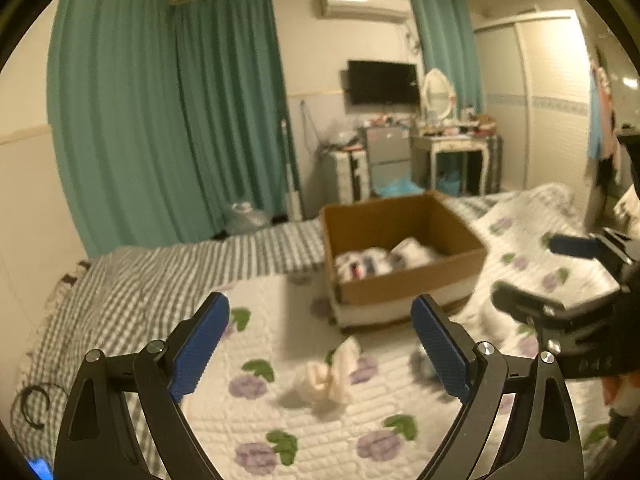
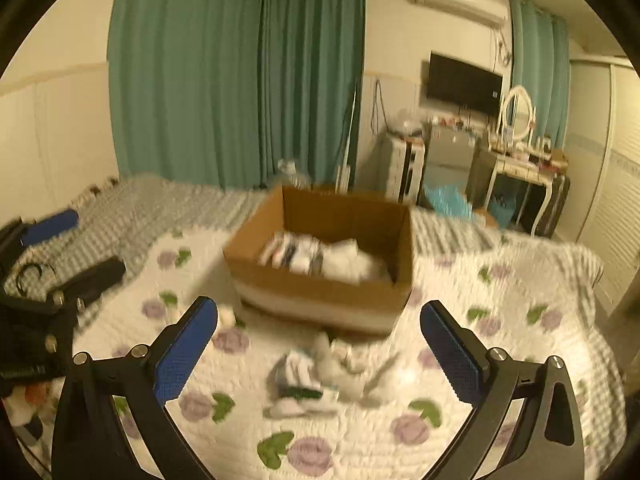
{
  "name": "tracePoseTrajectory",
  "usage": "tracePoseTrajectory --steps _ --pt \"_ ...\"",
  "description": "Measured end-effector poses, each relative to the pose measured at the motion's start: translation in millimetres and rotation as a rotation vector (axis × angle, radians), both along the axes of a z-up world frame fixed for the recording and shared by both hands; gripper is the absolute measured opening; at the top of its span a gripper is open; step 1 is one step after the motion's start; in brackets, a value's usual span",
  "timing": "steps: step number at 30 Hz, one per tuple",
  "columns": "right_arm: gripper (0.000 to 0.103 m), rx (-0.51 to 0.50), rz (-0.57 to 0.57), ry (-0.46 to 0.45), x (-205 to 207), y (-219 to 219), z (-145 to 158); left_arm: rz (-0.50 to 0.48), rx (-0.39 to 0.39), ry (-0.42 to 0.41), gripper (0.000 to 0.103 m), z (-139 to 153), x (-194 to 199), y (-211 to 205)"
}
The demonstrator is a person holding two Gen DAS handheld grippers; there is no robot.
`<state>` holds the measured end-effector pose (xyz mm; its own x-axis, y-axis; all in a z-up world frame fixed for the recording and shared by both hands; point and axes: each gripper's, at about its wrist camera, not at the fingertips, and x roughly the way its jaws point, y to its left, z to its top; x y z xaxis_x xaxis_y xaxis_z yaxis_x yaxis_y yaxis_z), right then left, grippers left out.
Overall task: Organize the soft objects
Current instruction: 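Grasp the white-green fuzzy sock with the right gripper while the left grasps the cream lace cloth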
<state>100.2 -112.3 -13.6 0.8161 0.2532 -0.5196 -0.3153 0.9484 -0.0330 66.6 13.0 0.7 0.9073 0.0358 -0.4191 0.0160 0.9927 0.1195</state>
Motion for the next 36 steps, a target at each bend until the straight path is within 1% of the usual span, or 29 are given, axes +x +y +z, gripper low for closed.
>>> tracePoseTrajectory --steps 2,6,8,10,12,13,15,16,18,19,20,21,24,30,33,35,36 --pt "0.102 -0.016 -0.006 0.052 7.0 -0.3 -28.9 0.02 0.007 0.013 0.094 -16.1 2.5 3.0" --pt "0.102 -0.003 -0.015 0.142 17.4 -0.4 -69.8 0.014 -0.041 0.103 0.094 -55.4 21.9 14.3" --pt "0.102 0.007 -0.026 0.19 22.6 -2.3 -89.2 0.056 -0.053 0.142 0.094 -75.7 31.9 23.8" --pt "0.102 0.016 -0.044 0.228 27.6 -3.2 -103.8 0.081 -0.067 0.17 0.094 -88.2 37.9 30.9" --pt "0.102 0.03 -0.056 0.266 33.5 -4.0 -114.2 0.079 -0.125 0.218 0.094 -100.3 44.7 40.0" --pt "0.102 0.035 -0.059 0.279 36.1 -4.3 -118.5 0.071 -0.159 0.255 0.094 -107.5 50.0 44.6" --pt "0.101 0.033 -0.063 0.316 41.3 -2.6 -128.3 0.071 -0.172 0.286 0.094 -115.4 54.9 48.0" --pt "0.1 0.03 -0.056 0.333 44.0 -0.7 -133.0 0.069 -0.167 0.292 0.094 -117.6 56.4 47.7" --pt "0.092 0.018 -0.05 0.348 45.9 2.2 -139.3 0.056 -0.145 0.31 0.094 -122.2 59.1 44.9" --pt "0.091 0.012 -0.046 0.354 46.3 3.5 -142.2 0.046 -0.134 0.319 0.094 -124.5 59.4 42.6" --pt "0.087 0.007 -0.042 0.357 46.1 4.5 -144.0 0.032 -0.125 0.329 0.094 -126.1 60.2 40.0" --pt "0.079 0.003 -0.043 0.356 45.2 5.8 -143.7 0.014 -0.121 0.338 0.094 -127.8 60.2 37.0" --pt "0.068 0.002 -0.042 0.355 44.5 5.6 -144.0 -0.018 -0.114 0.343 0.094 -130.5 63.8 31.8" --pt "0.062 0.032 -0.048 0.357 44.1 3.9 -142.4 -0.069 -0.097 0.341 0.092 -134.6 74.1 26.3" --pt "0.06 0.034 -0.048 0.354 42.4 3.1 -140.7 -0.066 -0.07 0.345 0.076 -138.2 79.8 26.4" --pt "0.059 0.036 -0.048 0.354 41.7 2.5 -139.6 -0.087 -0.078 0.354 0.069 -139.2 79.2 25.6" --pt "0.058 0.038 -0.047 0.355 41.2 2.2 -139.0 -0.097 -0.08 0.351 0.057 -138.3 79.2 25.1"
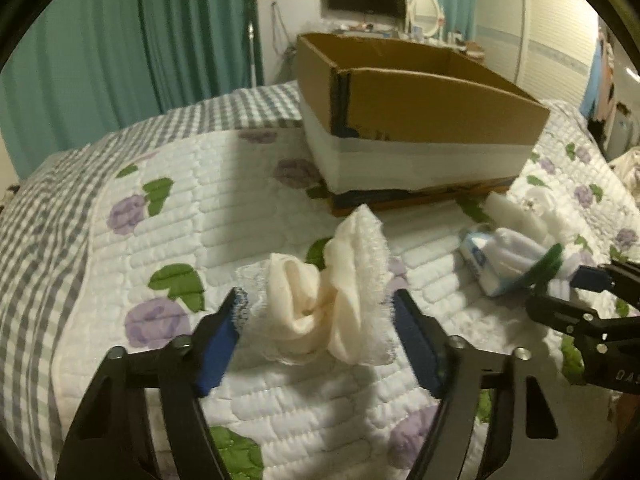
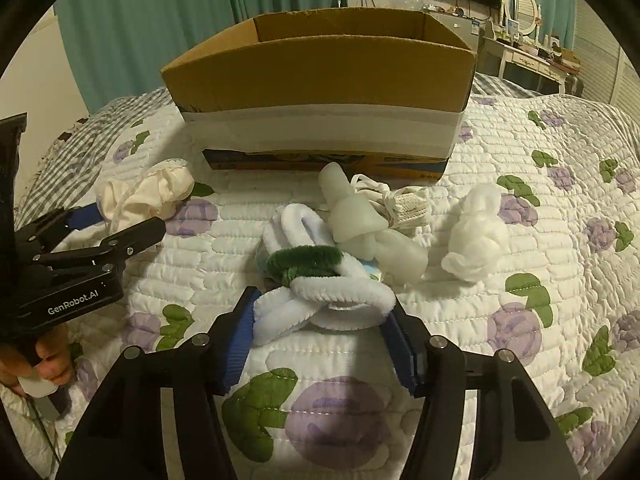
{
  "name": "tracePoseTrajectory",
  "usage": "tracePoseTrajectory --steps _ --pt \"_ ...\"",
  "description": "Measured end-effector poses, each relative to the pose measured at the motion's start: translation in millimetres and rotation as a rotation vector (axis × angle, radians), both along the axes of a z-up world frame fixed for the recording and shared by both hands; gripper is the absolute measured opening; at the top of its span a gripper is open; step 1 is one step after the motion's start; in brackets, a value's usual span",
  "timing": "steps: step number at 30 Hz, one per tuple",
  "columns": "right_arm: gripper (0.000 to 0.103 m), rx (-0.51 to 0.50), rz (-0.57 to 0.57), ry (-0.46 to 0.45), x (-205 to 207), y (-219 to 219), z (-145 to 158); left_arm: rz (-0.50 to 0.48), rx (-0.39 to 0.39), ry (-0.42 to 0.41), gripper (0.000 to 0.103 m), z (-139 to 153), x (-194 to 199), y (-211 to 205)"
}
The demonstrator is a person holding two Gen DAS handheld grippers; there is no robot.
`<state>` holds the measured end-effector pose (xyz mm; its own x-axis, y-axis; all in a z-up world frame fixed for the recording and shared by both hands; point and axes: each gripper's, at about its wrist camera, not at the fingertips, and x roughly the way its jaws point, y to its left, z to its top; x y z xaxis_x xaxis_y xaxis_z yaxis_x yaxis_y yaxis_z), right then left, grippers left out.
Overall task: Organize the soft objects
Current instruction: 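Grasp the white-green fuzzy sock with the right gripper while the left grasps the cream lace cloth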
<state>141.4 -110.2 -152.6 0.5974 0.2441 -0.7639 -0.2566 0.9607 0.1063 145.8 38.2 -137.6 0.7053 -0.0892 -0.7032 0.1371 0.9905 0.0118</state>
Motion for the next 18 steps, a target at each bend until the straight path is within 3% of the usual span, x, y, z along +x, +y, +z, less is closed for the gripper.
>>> tracePoseTrajectory --steps 1,3,5,9,18 --pt "0.057 0.008 0.004 0.007 -0.1 -0.5 0.4 -0.013 -0.004 -0.004 0.049 0.7 -1.2 -0.8" --pt "0.054 0.025 0.007 0.013 -0.6 -1.4 1.5 -0.035 -0.01 0.0 0.046 1.4 -2.4 -2.5" --pt "0.051 0.021 0.008 0.007 -2.4 -1.8 3.8 -0.054 -0.018 -0.001 0.035 2.3 -4.9 -4.4" --pt "0.043 0.024 0.013 -0.003 -8.2 -3.5 9.6 -0.084 -0.015 -0.019 0.027 8.5 -13.4 -9.6" --pt "0.026 0.036 0.058 -0.056 -26.7 0.1 29.2 -0.075 -0.019 -0.052 0.022 31.5 -46.0 -21.6"
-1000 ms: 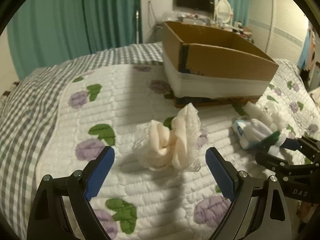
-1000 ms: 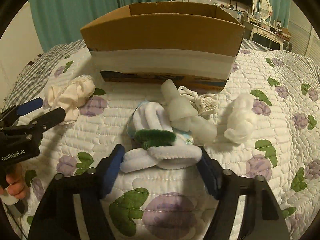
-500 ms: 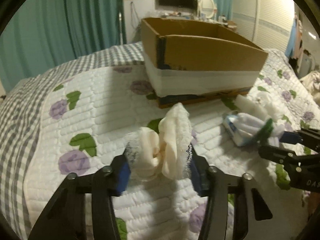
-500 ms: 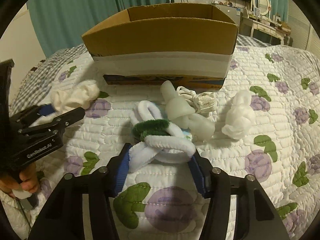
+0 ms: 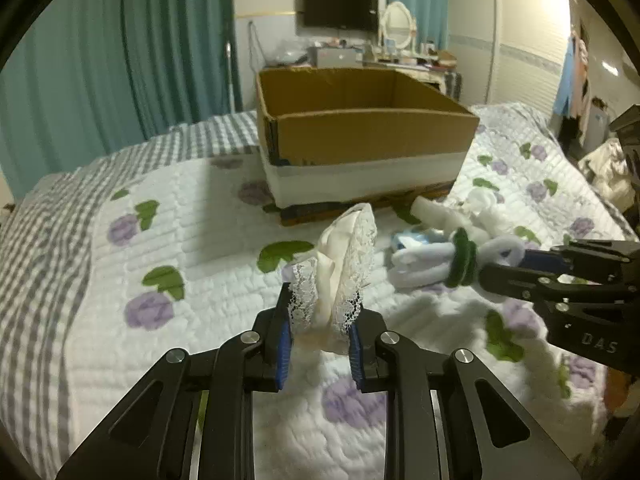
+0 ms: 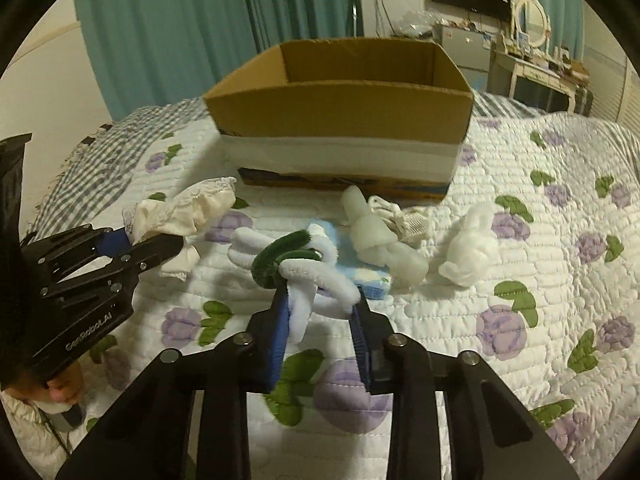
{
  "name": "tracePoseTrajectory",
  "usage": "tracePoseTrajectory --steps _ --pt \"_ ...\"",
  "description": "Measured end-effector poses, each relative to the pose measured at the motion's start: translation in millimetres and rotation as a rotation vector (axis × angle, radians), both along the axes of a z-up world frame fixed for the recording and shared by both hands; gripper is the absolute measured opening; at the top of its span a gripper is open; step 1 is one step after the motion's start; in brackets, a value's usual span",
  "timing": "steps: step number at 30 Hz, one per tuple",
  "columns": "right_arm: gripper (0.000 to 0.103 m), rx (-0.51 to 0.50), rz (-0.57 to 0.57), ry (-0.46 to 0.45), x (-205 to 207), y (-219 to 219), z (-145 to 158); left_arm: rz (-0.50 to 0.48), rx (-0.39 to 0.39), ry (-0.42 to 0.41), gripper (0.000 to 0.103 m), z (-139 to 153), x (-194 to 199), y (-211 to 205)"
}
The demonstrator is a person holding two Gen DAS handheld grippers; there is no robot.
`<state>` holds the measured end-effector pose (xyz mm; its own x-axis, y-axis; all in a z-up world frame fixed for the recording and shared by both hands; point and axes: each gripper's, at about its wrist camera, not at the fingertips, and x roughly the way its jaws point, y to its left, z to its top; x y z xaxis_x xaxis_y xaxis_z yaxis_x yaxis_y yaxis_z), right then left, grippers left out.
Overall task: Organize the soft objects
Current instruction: 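Grasp the white-green fuzzy sock with the right gripper while the left grasps the cream lace cloth, then carry both items into the cardboard box and open both grippers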
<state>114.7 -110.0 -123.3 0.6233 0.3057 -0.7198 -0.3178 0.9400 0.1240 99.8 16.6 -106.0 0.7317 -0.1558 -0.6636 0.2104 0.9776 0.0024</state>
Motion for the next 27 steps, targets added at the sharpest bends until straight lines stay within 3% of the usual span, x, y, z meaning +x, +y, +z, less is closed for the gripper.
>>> tracePoseTrajectory --steps 7,11,16,23,27 --pt "0.025 0.026 0.007 -0.06 -16.6 -6.4 24.3 0.036 -0.009 -0.023 0.022 26.9 -24.3 -0.1" --pt "0.025 0.059 -0.008 -0.111 -23.2 -18.2 48.4 0.048 -0.023 -0.086 0.022 59.0 -31.1 -7.9" --pt "0.025 0.102 -0.028 -0.2 -26.6 -38.9 93.3 0.035 0.013 -0.163 0.022 102.5 -37.2 -27.7" --pt "0.025 0.176 -0.002 -0.259 2.8 -64.7 149.2 0.023 0.012 -0.223 0.022 147.0 -16.8 -46.9" --pt "0.025 0.138 0.006 -0.304 36.8 -66.3 169.6 0.02 0.007 -0.235 0.023 156.1 11.7 -55.1"
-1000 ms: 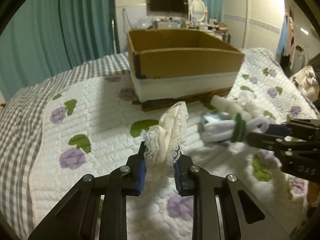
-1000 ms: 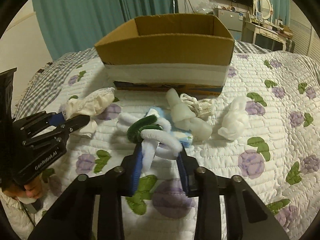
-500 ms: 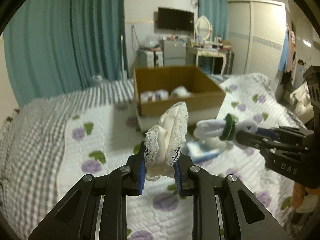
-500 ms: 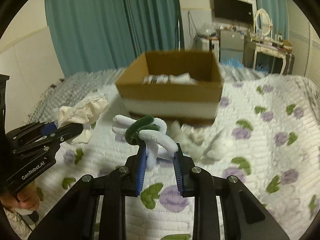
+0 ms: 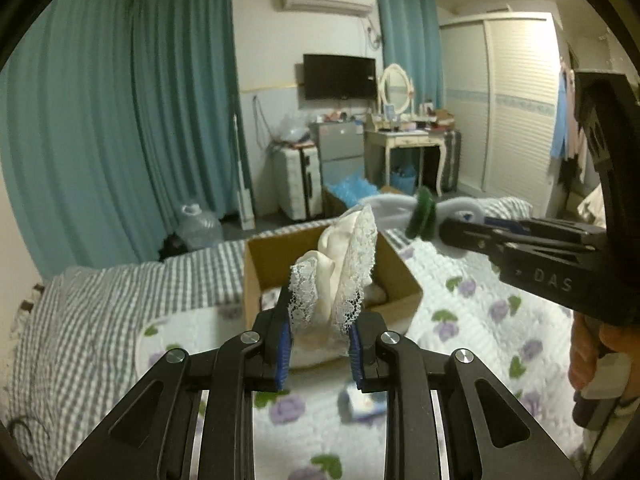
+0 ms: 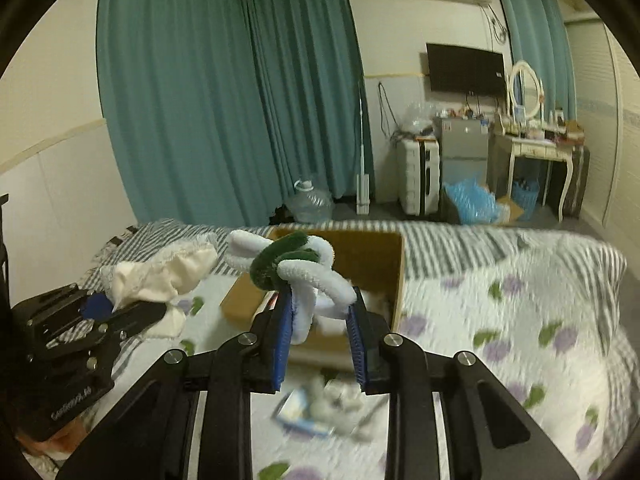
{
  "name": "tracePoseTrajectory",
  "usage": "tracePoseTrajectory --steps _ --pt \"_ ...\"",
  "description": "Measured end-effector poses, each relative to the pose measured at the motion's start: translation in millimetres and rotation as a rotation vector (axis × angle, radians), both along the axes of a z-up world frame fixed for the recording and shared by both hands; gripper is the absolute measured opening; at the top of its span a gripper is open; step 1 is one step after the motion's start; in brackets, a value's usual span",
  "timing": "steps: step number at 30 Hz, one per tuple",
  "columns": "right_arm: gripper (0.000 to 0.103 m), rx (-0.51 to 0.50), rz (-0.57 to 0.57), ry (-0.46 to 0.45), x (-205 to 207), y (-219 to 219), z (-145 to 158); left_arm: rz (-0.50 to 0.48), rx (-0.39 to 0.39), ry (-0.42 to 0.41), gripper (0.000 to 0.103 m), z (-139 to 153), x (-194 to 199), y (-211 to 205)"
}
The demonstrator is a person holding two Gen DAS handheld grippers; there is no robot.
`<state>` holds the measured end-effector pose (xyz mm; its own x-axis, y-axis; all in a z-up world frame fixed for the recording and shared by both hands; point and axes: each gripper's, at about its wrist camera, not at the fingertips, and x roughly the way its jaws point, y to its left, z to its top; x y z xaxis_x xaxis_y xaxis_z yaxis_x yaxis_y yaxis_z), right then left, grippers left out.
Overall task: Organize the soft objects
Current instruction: 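Carry both items into the cardboard box and open both grippers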
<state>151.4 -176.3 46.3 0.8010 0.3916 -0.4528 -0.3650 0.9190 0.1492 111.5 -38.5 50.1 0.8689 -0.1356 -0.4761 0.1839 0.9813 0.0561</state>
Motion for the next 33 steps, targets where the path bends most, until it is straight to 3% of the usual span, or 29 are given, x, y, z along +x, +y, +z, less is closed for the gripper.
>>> tracePoseTrajectory --steps 5,9,12,14,15,16,21,27,33 --pt "0.025 -0.026 0.019 0.016 54.5 7.7 -2.8 0.033 -0.007 0.032 0.023 -9.0 53.8 -3.5" --pt "0.026 -0.012 0.024 0.101 106.9 12.5 -30.6 0.063 -0.028 0.071 0.026 -29.9 96.6 -2.8" --pt "0.028 -0.018 0.028 0.147 136.8 14.6 -53.3 0.081 0.001 0.083 0.029 -50.6 122.4 -4.5" --pt "0.031 -0.029 0.042 0.163 149.4 18.0 -65.2 0.089 0.024 0.112 0.052 -64.8 136.3 -4.7" --pt "0.035 -0.031 0.05 0.168 154.1 18.8 -69.3 0.098 0.025 0.125 0.074 -70.3 139.8 -4.8" --pt "0.037 -0.032 0.054 0.168 158.0 19.6 -73.5 0.116 0.016 0.14 0.085 -78.2 145.2 -1.9" --pt "0.068 0.008 0.036 0.162 169.6 14.2 -85.8 0.167 0.026 0.139 0.085 -91.9 149.9 3.7" --pt "0.085 0.02 0.014 0.092 149.8 1.7 -59.3 0.183 0.038 0.113 0.085 -76.3 133.3 2.3" --pt "0.094 -0.029 0.005 0.009 98.6 -6.9 -6.9 0.19 0.046 0.018 0.085 -20.3 84.7 -4.9"
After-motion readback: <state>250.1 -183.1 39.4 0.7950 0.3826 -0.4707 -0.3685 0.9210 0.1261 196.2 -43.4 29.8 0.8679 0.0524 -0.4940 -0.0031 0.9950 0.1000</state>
